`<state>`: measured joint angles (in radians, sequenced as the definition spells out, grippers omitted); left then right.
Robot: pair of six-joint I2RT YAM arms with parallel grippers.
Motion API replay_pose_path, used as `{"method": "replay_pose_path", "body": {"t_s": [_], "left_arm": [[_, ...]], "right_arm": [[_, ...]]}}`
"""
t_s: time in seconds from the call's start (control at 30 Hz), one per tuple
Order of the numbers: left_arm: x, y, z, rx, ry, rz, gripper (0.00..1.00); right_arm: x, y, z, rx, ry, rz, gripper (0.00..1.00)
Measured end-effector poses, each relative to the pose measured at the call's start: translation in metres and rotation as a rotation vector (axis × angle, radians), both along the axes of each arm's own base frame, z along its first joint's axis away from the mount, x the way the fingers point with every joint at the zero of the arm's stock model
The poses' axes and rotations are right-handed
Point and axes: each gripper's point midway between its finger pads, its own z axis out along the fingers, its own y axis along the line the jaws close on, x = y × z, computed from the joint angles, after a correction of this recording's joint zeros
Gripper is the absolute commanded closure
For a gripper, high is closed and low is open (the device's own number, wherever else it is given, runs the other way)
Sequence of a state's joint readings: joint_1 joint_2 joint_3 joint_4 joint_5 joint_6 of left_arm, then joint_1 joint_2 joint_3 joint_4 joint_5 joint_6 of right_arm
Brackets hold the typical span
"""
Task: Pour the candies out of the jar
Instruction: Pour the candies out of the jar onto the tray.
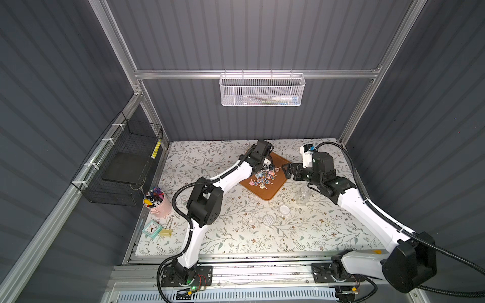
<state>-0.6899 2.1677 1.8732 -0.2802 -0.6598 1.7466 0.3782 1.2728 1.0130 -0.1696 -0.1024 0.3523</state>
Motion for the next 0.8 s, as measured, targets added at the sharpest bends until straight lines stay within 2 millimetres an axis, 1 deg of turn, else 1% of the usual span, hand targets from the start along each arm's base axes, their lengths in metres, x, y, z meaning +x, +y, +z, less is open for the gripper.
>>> {"method": "replay_pose_path", "body": {"t_s": [0.07,0.1,0.27,0.33,0.37,0.53,0.6,0.7,0.8], "left_arm": [[0.002,0.003,0.003,0.004,-0.011,0.009,1.00],[0.002,0.004,-0.001,0.009,-0.008,0.012,1.00],[-0.007,-0.004,-0.043,0.051,0.066,-0.010,1.00],[-0.011,-0.007,-0.055,0.063,0.092,-0.021,1.00],[-0.011,-0.007,-0.058,0.064,0.098,-0.020,1.00],[-0.012,-0.012,-0.055,0.046,0.089,-0.029,1.00],[-0.012,-0.014,-0.054,0.006,0.095,-0.018,1.00],[-0.012,-0.017,-0.045,-0.142,0.127,0.043,1.00],[-0.006,-0.019,-0.024,-0.363,0.137,0.115,1.00]], "right_arm": [[0.000,0.001,0.000,0.005,-0.001,0.001,0.01],[0.000,0.001,0.000,0.005,-0.001,0.001,0.01],[0.000,0.000,-0.002,0.004,0.001,0.000,0.01],[-0.001,0.000,-0.002,0.004,0.002,0.000,0.01],[-0.001,0.000,-0.002,0.004,0.002,0.000,0.01],[0.000,0.000,-0.002,0.006,-0.001,0.000,0.01],[0.000,0.000,-0.002,0.007,-0.001,0.000,0.01],[0.000,0.000,-0.001,0.006,-0.002,-0.001,0.01],[-0.001,-0.002,0.002,0.004,-0.012,-0.003,0.01]]}}
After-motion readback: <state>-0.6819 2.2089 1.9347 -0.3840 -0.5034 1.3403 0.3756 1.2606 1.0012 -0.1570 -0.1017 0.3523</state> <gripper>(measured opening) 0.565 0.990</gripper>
